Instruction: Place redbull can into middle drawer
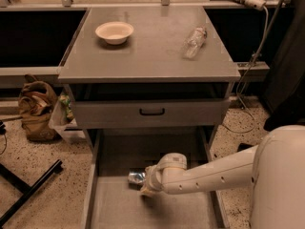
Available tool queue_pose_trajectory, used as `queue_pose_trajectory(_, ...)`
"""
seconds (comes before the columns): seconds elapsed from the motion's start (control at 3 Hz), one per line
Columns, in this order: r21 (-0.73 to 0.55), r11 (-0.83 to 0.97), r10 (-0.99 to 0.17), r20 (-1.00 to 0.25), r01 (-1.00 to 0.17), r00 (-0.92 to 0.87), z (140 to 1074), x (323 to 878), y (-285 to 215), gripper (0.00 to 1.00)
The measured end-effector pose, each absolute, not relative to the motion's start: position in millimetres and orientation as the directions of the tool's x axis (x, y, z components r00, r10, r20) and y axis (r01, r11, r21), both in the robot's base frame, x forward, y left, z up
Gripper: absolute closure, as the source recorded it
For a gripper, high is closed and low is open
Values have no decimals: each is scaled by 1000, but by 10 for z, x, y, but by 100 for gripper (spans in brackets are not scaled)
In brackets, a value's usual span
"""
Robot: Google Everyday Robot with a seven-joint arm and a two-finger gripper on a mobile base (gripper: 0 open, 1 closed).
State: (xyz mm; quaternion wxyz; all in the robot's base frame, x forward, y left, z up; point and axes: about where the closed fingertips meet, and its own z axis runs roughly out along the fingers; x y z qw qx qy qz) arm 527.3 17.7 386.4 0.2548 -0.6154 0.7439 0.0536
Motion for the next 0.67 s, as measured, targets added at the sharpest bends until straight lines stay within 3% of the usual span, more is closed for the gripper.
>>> queue_pose_trajectory(0.33, -234, 237, -888, -445, -943, -113, 3864, 5273, 177, 0)
queue_pose_trajectory(0.67, -234, 237, -888, -445, -943, -113, 3864, 5273, 177, 0)
